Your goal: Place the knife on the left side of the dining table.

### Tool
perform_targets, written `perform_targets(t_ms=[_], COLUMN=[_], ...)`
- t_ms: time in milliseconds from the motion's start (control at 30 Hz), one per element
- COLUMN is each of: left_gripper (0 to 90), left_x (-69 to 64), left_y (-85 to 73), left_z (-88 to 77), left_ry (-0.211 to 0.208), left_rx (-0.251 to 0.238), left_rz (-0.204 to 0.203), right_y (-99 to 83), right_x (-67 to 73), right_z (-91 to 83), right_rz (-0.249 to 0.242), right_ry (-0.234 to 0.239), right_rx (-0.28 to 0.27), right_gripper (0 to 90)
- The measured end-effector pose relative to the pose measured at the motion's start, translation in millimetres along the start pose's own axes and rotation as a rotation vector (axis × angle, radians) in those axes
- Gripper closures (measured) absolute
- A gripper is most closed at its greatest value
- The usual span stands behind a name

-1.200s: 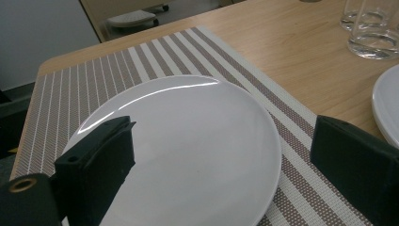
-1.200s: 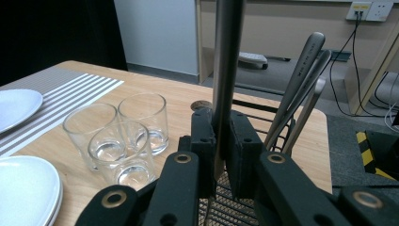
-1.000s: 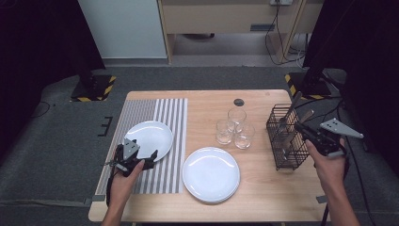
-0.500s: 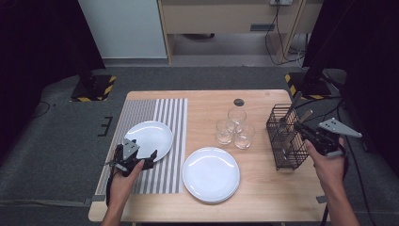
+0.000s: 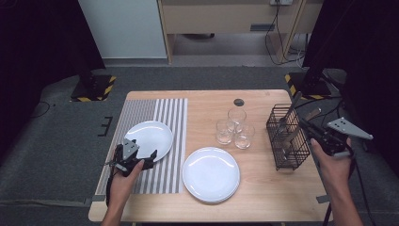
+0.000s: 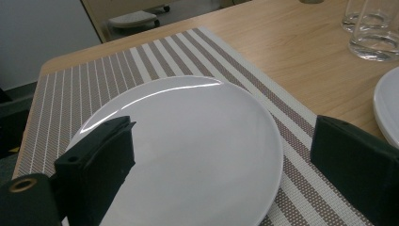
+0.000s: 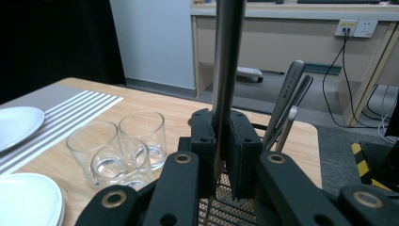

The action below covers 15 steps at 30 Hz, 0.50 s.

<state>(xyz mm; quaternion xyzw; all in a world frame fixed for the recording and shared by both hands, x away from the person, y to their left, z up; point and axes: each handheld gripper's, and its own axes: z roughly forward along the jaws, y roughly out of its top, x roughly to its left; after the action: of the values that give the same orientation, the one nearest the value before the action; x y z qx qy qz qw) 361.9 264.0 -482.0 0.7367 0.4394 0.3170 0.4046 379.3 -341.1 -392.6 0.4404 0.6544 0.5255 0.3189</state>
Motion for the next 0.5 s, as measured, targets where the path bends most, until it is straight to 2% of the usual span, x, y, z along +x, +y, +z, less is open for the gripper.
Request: perform_targets(t_ms=[233,500], left_gripper=[6.2,6.2], left_x=[-1.2,-0.9], left_y=[0.5,0.5], left_z=[0.1,0.0], left_ry=[-0.003,-0.002], left_rx=[0.000,-0.002], left_rz=[0.004,0.001], right_y=[2.3,2.9], right_x=[-0.6,-0.9], right_z=[-4.6,-5.3], right_rz=[0.002,0.011], right_ry=[-0.001,-0.001], right_rx=[-0.042,-0.064], right_gripper=[82.6,82.6])
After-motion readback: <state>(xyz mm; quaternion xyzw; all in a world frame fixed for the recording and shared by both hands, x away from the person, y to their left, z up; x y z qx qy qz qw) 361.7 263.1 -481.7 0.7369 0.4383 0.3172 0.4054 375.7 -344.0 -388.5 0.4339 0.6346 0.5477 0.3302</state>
